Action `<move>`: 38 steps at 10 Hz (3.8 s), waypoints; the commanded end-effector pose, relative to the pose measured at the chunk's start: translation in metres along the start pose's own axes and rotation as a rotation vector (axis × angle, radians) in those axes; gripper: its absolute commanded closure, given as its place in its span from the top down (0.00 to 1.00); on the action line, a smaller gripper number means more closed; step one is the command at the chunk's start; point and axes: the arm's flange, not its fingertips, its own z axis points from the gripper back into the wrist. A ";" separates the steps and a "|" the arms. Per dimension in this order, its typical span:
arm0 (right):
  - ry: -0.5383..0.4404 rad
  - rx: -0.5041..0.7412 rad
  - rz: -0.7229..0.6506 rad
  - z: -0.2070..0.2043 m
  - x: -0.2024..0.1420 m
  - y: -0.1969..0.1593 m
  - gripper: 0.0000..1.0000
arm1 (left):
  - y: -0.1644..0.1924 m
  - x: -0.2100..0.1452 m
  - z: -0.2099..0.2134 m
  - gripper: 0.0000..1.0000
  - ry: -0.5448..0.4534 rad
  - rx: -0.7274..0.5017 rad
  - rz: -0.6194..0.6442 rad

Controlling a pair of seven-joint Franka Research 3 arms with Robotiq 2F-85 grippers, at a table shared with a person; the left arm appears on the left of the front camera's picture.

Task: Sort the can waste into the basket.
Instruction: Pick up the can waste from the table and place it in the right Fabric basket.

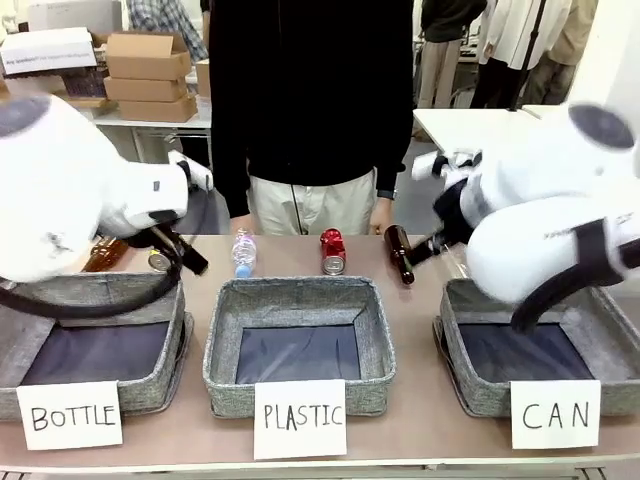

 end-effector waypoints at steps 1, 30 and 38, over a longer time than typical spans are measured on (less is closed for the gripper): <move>-0.054 0.006 -0.102 0.091 -0.024 0.007 1.00 | -0.017 -0.017 0.089 1.00 -0.105 -0.035 0.016; 0.049 0.935 -1.009 0.155 -0.080 -0.143 1.00 | 0.160 -0.097 0.143 1.00 -0.340 -0.955 0.968; 0.329 0.401 -0.698 0.038 0.095 -0.061 1.00 | 0.160 -0.097 0.143 1.00 -0.340 -0.955 0.968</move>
